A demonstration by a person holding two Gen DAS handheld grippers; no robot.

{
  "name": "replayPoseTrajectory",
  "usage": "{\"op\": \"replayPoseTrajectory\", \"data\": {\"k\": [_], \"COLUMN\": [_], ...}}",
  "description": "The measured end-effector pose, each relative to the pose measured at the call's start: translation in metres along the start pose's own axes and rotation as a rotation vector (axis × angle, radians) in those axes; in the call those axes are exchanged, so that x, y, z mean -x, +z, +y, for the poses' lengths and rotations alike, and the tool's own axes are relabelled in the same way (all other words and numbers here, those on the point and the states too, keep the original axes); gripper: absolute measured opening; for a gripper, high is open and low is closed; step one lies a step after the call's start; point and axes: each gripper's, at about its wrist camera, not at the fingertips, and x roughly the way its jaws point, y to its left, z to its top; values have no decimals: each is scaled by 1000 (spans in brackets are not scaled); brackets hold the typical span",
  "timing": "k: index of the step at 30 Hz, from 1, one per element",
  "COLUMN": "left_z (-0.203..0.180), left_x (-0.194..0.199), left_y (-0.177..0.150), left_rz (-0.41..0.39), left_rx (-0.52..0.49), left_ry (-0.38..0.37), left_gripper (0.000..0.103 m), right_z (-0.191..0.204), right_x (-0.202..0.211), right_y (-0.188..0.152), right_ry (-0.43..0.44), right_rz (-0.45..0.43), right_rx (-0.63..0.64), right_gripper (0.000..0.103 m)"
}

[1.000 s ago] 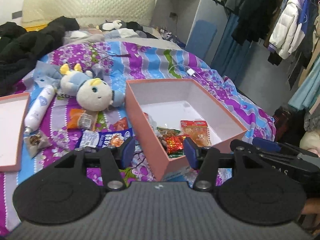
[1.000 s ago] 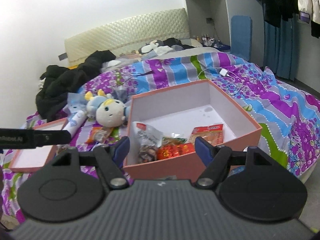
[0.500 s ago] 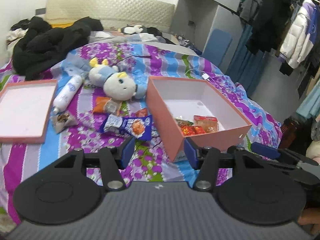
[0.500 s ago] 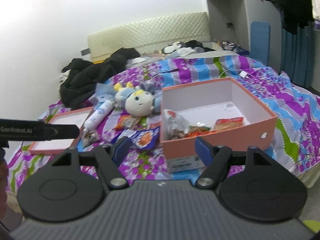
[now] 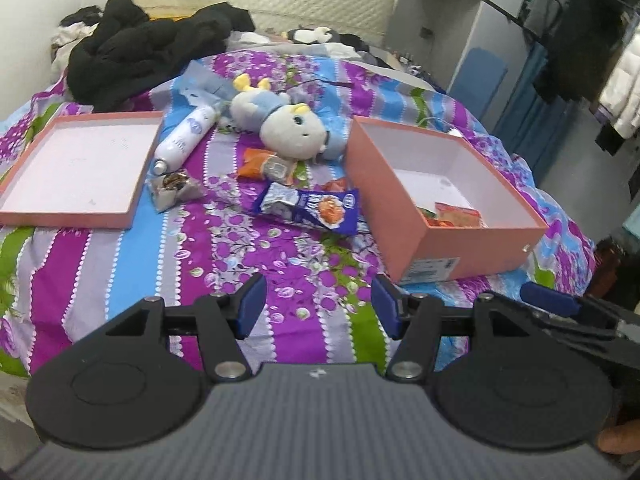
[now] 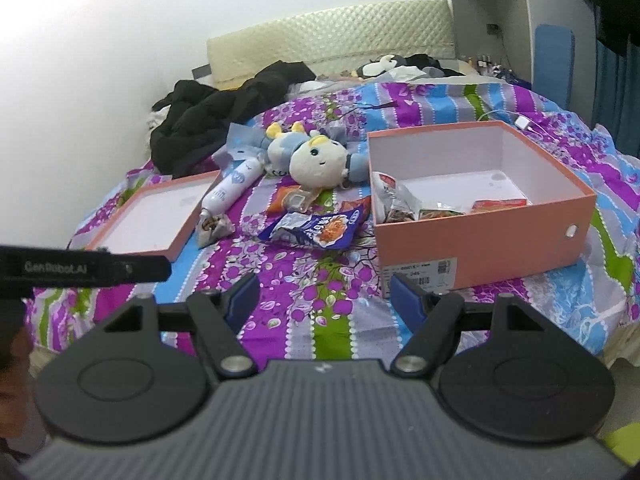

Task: Organize snacks
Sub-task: 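Withdraw both tools from the box and reach toward the remaining snacks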

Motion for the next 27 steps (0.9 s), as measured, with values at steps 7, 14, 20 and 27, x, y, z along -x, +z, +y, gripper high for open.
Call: {"op": "replayPoseTrajectory", "data": {"k": [7,14,20,27], "left_z": [22,46,62,86], "left_x": [-25,-56,-79,-117], "left_y": [9,20,31,47], "left_rz": [21,38,48,71], "left_rx": [36,66,66,77], "left_ry": [21,49,55,92], "left_gripper": [63,63,63,63], "right_z": [10,20,26,34], "right_x": [-30,-61,-88,-126], "right_y": [1,9,14,21], "right_ry": [20,41,40,59], "right_rz": [36,53,72,109], "right_rx": [44,64,89,99], "right_gripper": [73,73,73,73]}}
